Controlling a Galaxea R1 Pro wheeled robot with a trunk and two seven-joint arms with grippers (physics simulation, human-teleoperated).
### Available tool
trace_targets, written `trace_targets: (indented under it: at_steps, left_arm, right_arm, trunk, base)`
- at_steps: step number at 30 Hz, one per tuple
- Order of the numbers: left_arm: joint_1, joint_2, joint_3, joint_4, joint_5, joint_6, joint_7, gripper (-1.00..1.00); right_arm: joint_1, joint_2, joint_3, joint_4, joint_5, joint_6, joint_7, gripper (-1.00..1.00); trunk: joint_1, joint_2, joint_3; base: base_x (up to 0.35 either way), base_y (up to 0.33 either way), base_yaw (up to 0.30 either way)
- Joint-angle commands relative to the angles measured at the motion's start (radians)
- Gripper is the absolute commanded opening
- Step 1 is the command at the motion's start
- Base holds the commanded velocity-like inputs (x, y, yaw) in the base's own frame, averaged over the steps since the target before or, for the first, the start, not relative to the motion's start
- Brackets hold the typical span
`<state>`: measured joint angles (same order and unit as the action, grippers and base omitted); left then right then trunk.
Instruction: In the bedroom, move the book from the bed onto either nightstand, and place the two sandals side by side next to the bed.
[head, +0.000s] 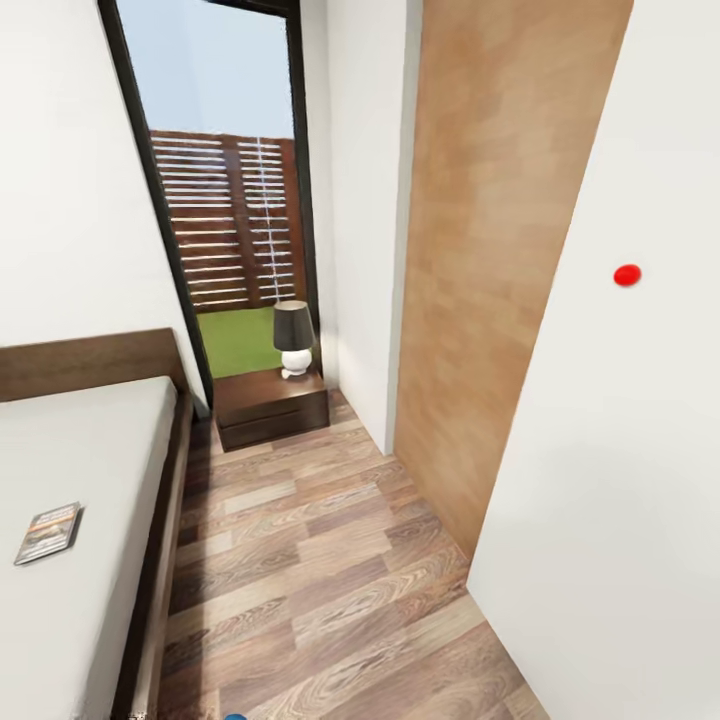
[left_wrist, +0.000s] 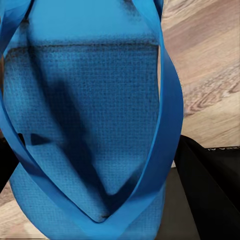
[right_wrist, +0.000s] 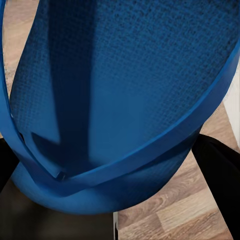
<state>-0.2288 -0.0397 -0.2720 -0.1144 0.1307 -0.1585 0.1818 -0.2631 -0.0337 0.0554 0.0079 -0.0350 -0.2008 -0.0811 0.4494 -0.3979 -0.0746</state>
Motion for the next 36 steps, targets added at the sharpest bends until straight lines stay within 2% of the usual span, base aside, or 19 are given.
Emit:
trace_targets:
  at_steps: [1, 13, 24, 36]
  left_arm:
    - [-0.001, 0.0, -0.009, 0.002, 0.01, -0.004, 0.004, -1.0]
    - [-0.001, -0.001, -0.009, 0.001, 0.01, -0.004, 0.004, -1.0]
    - [-0.001, 0.0, -0.007, 0.001, 0.014, -0.004, 0.004, -1.0]
    - [-0.001, 0.001, -0.007, 0.001, 0.017, -0.004, 0.004, -1.0]
  right_arm:
    - [-0.001, 0.0, 0.006, 0.001, -0.003, -0.003, -0.003, -1.0]
    - [-0.001, 0.0, 0.006, 0.001, -0.003, -0.003, -0.003, -1.0]
    - [-0.001, 0.0, 0.006, 0.001, -0.003, -0.003, -0.003, -1.0]
    - [-0.001, 0.0, 0.006, 0.001, -0.003, -0.003, -0.003, -1.0]
  trunk:
    - [0.001, -0.002, -0.002]
    - [0.001, -0.002, -0.002]
    - [0.001, -0.002, -0.002]
    - [0.001, -0.002, -0.002]
  base:
    - [0.0, 0.0, 0.273]
    - [0.0, 0.0, 0.232]
    - [0.044, -0.03, 0.026]
    - [0.225, -0.011, 0.001]
